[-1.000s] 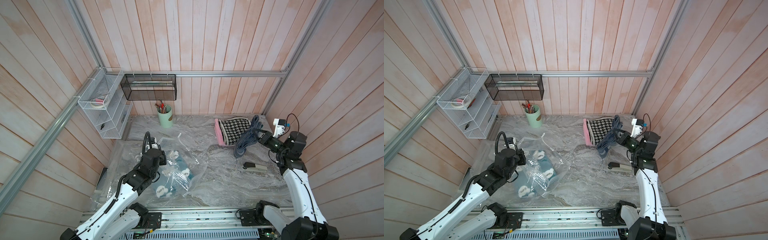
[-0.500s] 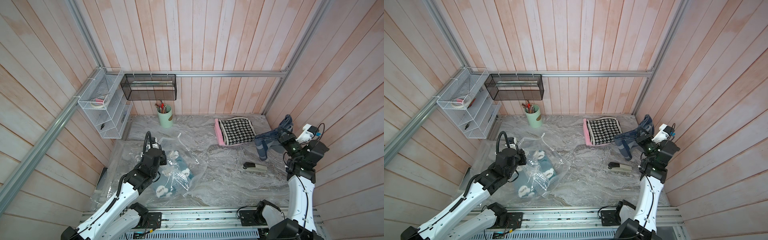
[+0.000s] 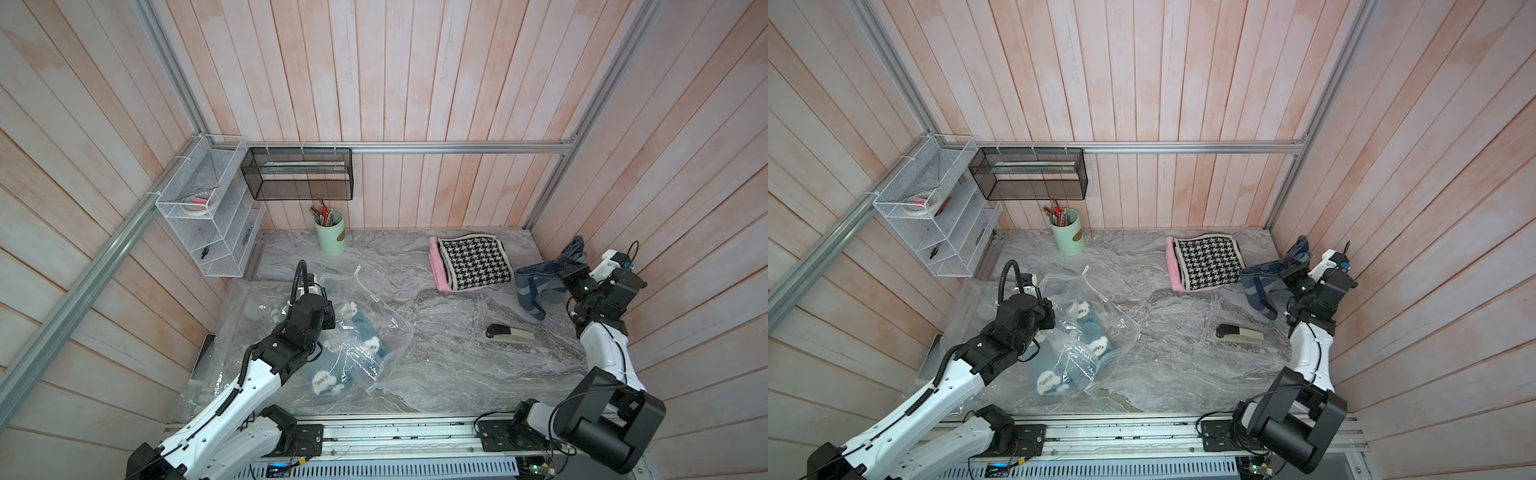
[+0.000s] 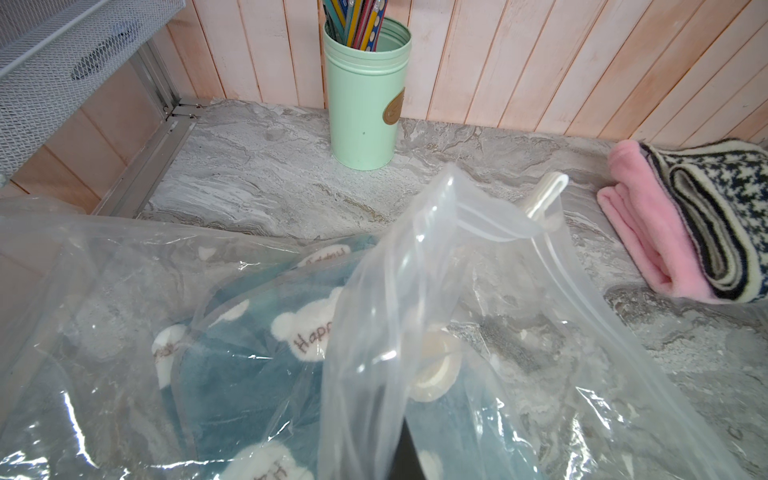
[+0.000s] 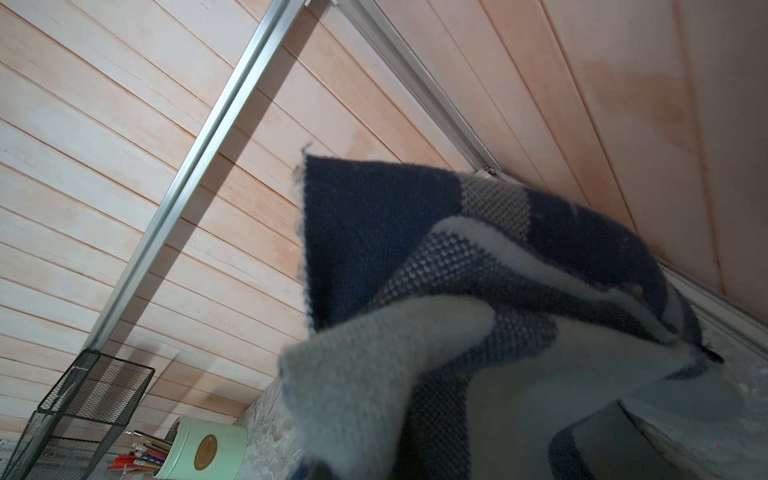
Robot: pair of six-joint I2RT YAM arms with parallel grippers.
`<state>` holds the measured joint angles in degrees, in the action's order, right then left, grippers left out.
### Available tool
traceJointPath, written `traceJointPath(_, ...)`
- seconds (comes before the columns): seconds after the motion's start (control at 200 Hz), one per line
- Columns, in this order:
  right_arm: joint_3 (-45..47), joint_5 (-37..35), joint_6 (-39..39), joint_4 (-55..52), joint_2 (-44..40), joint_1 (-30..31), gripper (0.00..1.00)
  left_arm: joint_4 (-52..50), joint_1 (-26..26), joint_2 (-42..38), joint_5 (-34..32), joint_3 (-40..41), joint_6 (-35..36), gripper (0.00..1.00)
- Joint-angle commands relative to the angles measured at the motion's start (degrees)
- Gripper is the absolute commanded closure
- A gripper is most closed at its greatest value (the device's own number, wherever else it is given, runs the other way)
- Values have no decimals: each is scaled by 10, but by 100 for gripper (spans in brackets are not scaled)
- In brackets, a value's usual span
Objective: Take the blanket out of the vacuum bag
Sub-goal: Place the blanket at the center of the board.
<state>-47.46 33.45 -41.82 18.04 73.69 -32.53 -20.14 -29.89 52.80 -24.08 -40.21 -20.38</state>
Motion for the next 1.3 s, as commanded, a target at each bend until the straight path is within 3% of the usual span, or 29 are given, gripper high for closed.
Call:
traceJointPath(0.0,-43,7,0,74,22,7,100,7,3,10,-6,-25,14,100)
traceJointPath(0.435,-127,-84,119,7,90,85,100,27,4,46,-18,-53,36,100)
traceJointPath(0.695,-191,-139,197,-48,128,163,100,61,4,35,3,-39,42,100)
traceJointPath(1.295,-264,-142,255,-95,195,277,100,74,7,67,0,-31,48,100)
